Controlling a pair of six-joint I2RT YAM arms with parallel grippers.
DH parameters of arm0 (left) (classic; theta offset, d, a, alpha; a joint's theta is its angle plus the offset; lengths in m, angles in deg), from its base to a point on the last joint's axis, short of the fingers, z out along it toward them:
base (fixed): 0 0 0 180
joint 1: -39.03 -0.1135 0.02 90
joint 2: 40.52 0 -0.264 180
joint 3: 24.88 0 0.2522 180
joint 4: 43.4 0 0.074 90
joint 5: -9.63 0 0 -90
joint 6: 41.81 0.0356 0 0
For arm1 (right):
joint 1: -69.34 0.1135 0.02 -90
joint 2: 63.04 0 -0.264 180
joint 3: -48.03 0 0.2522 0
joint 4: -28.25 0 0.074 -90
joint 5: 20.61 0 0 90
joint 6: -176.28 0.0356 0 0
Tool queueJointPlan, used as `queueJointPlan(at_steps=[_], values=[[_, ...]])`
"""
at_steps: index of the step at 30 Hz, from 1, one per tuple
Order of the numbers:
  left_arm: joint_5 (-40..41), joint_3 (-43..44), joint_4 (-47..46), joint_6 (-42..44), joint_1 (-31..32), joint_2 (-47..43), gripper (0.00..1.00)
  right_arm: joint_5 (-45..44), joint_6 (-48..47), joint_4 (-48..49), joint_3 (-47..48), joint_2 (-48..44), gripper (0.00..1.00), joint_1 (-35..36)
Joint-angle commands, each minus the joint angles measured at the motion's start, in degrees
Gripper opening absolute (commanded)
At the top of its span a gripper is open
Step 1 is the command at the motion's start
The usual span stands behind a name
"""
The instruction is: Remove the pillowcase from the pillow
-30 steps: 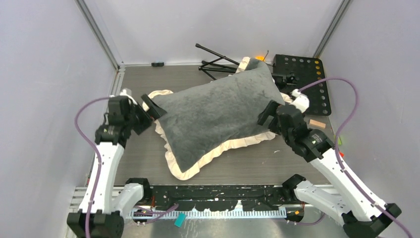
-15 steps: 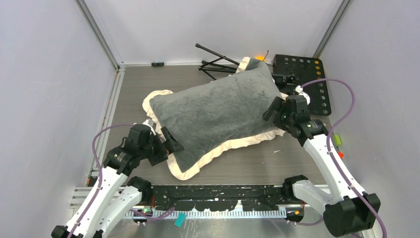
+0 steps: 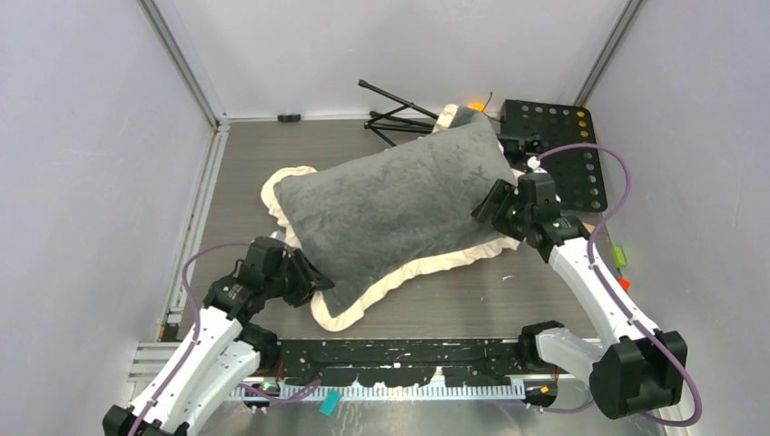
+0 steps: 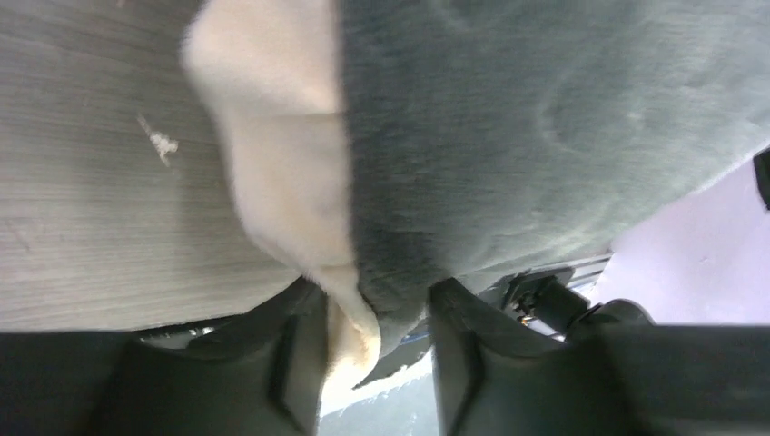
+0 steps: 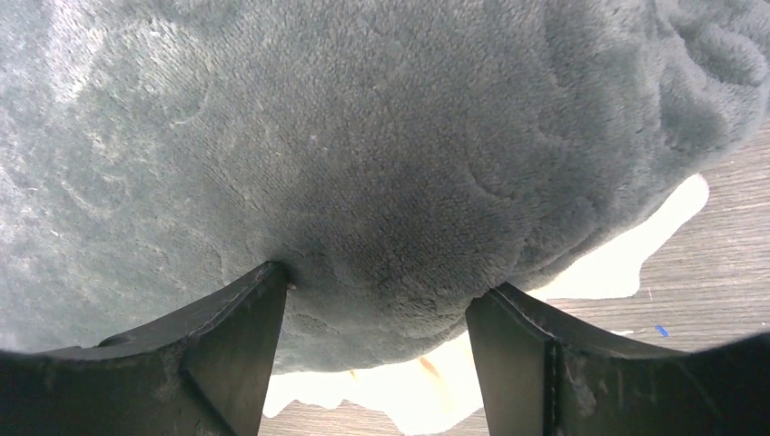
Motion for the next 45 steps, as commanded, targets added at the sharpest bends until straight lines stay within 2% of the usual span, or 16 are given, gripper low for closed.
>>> queueJointPlan(at_steps=[1, 3, 4, 8, 12, 14, 16, 19, 20, 21, 23, 25, 26, 30, 37, 45], values=[[2.1, 1.0, -7.2, 0.6, 0.2, 1.3, 0.26, 4.4, -1.1, 2.9, 1.0, 0.1, 0.77, 0.3], [8.6, 5.5, -3.7, 3.6, -0.2, 2.7, 0.05, 4.2, -1.4, 0.7, 1.7, -0.6, 0.87, 0.3], [11.0, 8.5, -1.5, 5.9, -0.8, 3.9, 0.00, 3.5, -1.7, -0.5, 1.9, -1.1, 0.89, 0.3], [10.5, 19.6, 3.2, 16.0, -9.0, 11.8, 0.00, -1.1, -2.4, -5.3, 1.9, -4.9, 0.96, 0.3], [0.4, 25.5, 2.7, 23.0, -26.4, 20.0, 0.00, -2.0, -2.9, -7.9, 0.8, -8.9, 0.96, 0.3], [-1.1, 27.0, 2.1, 24.6, -32.7, 22.5, 0.00, -3.5, -3.0, -8.4, 0.0, -10.9, 0.96, 0.3], [-1.8, 28.1, 1.4, 24.8, -36.5, 24.4, 0.00, -4.3, -2.9, -8.6, -0.7, -12.1, 0.97, 0.3], [-4.3, 28.1, -0.2, 23.0, -37.3, 25.7, 0.00, -3.3, -2.2, -8.4, -1.6, -11.5, 0.97, 0.3], [-6.1, 27.2, -1.2, 22.5, -37.3, 25.5, 0.09, -1.8, -1.7, -8.0, -1.9, -11.0, 0.97, 0.3], [-8.2, 26.3, -1.8, 22.3, -37.2, 25.0, 0.23, 0.2, -1.0, -7.6, -2.5, -10.4, 0.97, 0.3], [-6.6, 25.1, 0.7, 22.5, -37.3, 23.3, 0.58, 2.6, 0.0, -6.3, -4.0, -9.7, 0.98, 0.3], [-1.5, 24.1, 4.9, 22.5, -37.3, 21.0, 0.78, 4.4, 0.3, -4.7, -5.7, -9.8, 1.00, 0.3], [0.9, 23.6, 7.0, 22.2, -37.2, 19.8, 0.83, 4.9, 0.5, -3.9, -6.7, -10.0, 1.00, 0.3], [3.2, 20.1, 11.7, 20.6, -37.2, 14.6, 0.85, 7.9, 1.1, 0.3, -10.2, -10.2, 1.00, 0.3], [4.7, 13.0, 12.9, 17.0, -37.3, 5.4, 0.84, 14.1, 2.9, 12.4, -14.5, -8.9, 0.99, 0.3], [6.4, 11.5, 6.8, 15.7, -37.3, 5.4, 0.90, 19.8, 2.1, 20.6, -14.5, -5.9, 0.94, 0.5]])
